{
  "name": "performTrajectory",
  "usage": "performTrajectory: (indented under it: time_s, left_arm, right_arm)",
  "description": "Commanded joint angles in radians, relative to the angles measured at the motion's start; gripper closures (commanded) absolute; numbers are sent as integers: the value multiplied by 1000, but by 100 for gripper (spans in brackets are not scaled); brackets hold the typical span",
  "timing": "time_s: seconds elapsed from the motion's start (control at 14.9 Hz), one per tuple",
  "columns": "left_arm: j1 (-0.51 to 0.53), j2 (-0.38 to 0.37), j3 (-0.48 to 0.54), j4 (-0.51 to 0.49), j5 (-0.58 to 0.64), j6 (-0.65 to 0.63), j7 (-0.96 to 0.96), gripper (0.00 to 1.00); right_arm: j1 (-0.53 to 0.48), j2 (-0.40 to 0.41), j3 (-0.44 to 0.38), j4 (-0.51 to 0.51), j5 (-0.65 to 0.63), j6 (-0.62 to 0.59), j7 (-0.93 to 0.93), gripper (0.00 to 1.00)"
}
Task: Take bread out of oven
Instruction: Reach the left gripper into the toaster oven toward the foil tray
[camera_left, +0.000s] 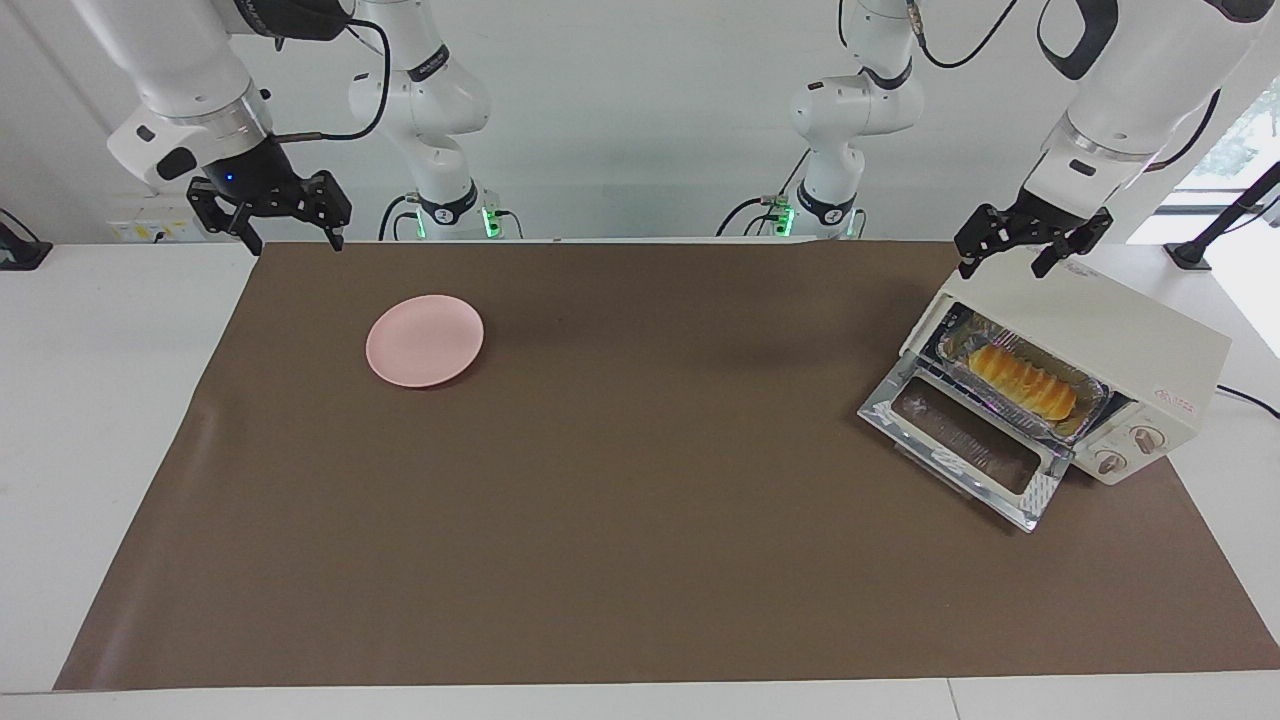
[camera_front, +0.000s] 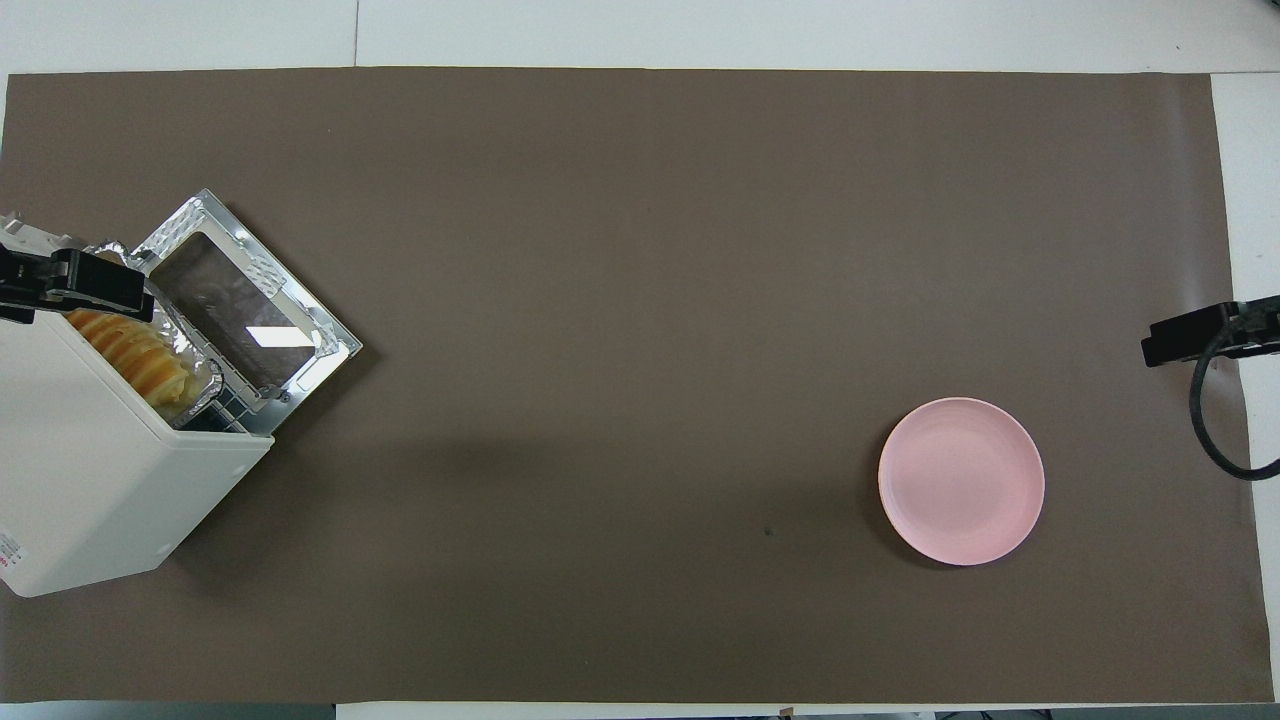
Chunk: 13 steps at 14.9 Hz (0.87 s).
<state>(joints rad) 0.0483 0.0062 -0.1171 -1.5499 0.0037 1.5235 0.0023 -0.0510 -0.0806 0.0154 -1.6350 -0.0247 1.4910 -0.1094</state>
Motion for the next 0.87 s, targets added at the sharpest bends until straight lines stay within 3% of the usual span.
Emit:
performTrajectory:
  time_s: [0.0,0.6,0.67,0.8]
  left_arm:
    - [12,-31,-4,-36,13,29,4,0]
    - [-2,-26,-4,-38,33,52,-56,0]
    - [-5,-14,-9,-23,59,46,-64,0]
    - [-45,79,-9,43,75,30,-164,0]
  right_arm:
    - [-15,-18,8,-17,12,0,-18,0]
    - [-15,-19,6,-17,12,0,-18,0]
    - [-15,-18,6,-17,12,0,-18,0]
    - [-15,-18,6,-17,12,0,-18,0]
